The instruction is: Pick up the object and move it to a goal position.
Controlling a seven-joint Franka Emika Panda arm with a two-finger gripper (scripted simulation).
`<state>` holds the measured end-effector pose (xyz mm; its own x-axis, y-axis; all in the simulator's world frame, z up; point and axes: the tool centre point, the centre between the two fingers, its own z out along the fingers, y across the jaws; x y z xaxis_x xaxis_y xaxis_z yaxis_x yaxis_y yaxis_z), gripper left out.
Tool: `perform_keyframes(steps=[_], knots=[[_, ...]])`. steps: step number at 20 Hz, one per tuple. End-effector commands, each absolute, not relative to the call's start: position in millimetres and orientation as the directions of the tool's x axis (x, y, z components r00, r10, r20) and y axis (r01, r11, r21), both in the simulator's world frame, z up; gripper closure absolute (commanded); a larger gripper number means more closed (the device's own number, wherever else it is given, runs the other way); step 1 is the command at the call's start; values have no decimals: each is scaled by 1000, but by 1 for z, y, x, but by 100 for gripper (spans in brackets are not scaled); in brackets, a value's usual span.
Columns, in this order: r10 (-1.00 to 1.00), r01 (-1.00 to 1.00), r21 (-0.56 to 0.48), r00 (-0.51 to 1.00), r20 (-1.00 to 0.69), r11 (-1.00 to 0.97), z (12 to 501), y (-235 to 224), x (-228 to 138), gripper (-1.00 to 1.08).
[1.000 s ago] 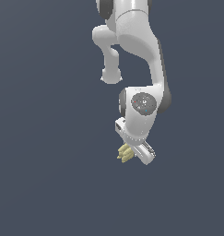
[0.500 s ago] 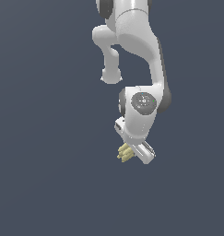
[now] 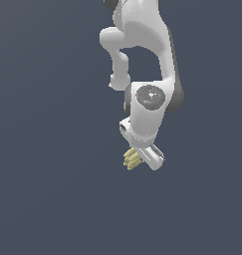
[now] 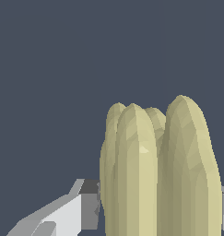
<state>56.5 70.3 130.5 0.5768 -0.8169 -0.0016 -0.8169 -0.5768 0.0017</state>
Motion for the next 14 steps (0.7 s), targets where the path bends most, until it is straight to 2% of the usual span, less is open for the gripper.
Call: perform_keyframes(steps=[1,14], knots=[[-817,-817,0,576,-1,-576,147,63,51,108],[-818,-818,-1,576,-2,-576,275,2,5,108]])
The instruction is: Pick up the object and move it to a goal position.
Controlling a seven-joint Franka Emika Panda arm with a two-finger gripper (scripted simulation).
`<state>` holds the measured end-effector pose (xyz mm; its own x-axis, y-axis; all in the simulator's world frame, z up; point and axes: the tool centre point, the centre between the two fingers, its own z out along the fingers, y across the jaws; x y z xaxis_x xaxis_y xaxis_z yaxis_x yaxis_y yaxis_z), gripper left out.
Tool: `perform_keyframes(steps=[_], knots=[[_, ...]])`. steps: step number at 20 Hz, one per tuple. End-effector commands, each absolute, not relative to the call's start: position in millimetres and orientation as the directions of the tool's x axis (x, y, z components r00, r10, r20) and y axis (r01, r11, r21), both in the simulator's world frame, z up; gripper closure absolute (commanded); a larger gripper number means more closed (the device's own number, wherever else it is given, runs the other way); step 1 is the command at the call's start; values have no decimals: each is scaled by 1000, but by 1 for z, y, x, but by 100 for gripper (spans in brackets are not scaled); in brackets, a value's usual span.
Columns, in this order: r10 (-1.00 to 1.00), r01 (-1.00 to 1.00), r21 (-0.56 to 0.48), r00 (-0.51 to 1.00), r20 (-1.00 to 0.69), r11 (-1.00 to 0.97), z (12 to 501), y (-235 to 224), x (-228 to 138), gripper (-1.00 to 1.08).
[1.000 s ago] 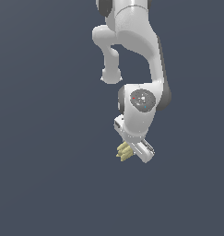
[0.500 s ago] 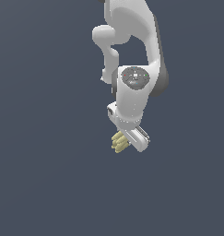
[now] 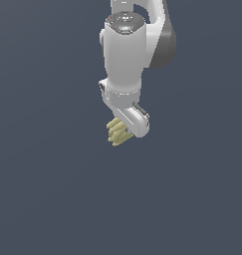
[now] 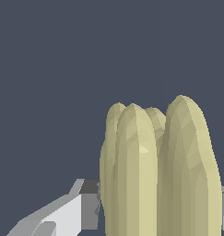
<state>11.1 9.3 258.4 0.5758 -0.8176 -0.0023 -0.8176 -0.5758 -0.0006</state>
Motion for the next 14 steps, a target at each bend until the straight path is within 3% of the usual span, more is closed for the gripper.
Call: perform_keyframes(steps=[1,14], knots=[[-818,-818,-1,576,-2,-576,285,-3,1,108],[-818,-818,0,576,-1,-576,385,-50,-30,108]])
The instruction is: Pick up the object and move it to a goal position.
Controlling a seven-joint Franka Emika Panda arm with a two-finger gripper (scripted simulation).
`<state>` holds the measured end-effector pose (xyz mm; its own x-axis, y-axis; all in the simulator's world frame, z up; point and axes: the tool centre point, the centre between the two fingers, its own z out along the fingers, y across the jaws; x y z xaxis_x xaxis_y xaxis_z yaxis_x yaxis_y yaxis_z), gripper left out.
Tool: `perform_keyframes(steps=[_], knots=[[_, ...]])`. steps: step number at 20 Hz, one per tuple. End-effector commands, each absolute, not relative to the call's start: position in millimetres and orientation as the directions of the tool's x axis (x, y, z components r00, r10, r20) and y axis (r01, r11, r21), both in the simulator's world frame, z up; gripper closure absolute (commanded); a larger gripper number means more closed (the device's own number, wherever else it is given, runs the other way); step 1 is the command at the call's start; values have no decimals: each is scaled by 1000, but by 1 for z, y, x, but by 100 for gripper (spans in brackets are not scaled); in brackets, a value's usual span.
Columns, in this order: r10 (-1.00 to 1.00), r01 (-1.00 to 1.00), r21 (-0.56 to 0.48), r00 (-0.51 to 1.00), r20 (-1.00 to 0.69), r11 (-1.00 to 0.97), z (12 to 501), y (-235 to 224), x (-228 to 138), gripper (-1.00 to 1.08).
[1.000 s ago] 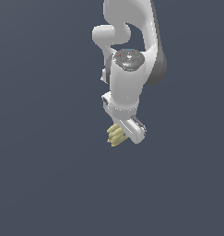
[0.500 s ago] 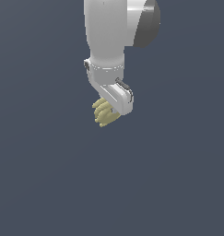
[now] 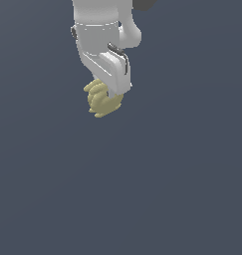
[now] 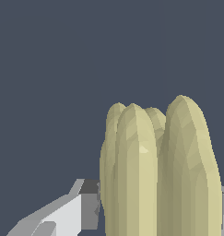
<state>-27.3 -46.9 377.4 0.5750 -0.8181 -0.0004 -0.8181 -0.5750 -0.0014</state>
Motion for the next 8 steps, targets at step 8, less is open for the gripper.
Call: perform_keyframes(steps=[8], knots=[[-817,-817,0,576,0,-576,399,-57,-32,108]])
